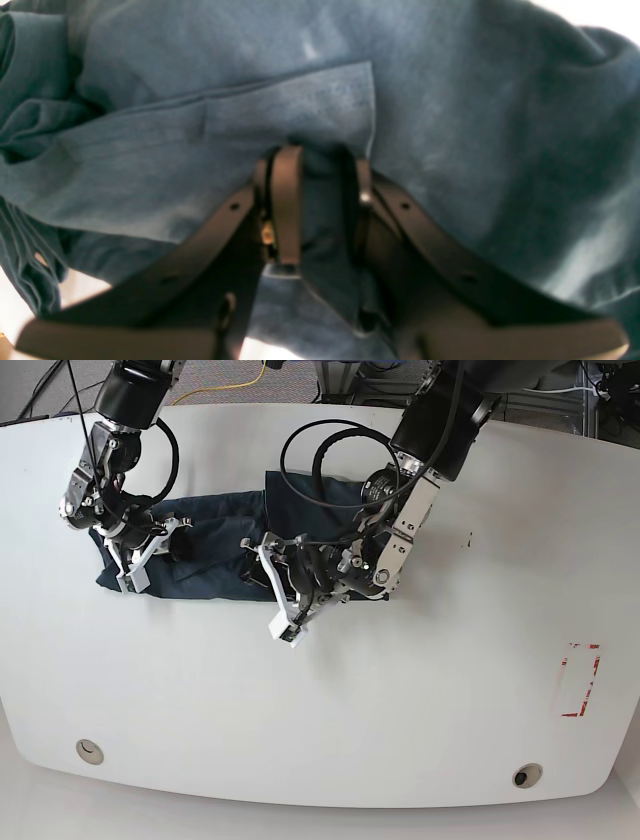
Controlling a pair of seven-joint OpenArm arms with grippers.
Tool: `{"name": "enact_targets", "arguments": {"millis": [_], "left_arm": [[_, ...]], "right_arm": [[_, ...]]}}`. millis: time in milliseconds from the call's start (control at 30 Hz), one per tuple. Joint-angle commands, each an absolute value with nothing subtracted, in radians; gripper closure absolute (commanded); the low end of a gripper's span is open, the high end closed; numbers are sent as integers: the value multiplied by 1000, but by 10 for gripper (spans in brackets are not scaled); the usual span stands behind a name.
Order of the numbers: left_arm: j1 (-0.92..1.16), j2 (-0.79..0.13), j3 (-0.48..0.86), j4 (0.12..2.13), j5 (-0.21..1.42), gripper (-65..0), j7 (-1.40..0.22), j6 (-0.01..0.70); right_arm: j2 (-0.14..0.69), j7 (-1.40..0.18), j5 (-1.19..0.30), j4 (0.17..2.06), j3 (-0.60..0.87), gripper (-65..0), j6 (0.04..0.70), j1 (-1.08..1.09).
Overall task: Layout the t-shirt on the table in an organized manner, then fold the t-shirt properly
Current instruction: 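Lay the folded end down with the left gripper near the shirt middle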
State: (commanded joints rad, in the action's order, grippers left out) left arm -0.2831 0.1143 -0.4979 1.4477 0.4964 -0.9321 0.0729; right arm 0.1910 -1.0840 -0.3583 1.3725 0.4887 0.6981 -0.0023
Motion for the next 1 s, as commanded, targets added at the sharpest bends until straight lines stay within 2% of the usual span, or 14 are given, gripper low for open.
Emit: {"name": "enact_targets", "arguments": {"millis": [433,1000], "left_arm": [[-245,85,-498,1445,496,-299,-932,82],[-252,119,-499,1331,498,-292,-926,157]], "right_arm": [[191,-1084,-361,1372,489,-140,698,-4],[191,-1084,-361,1372,489,-140,698,-4]]}}
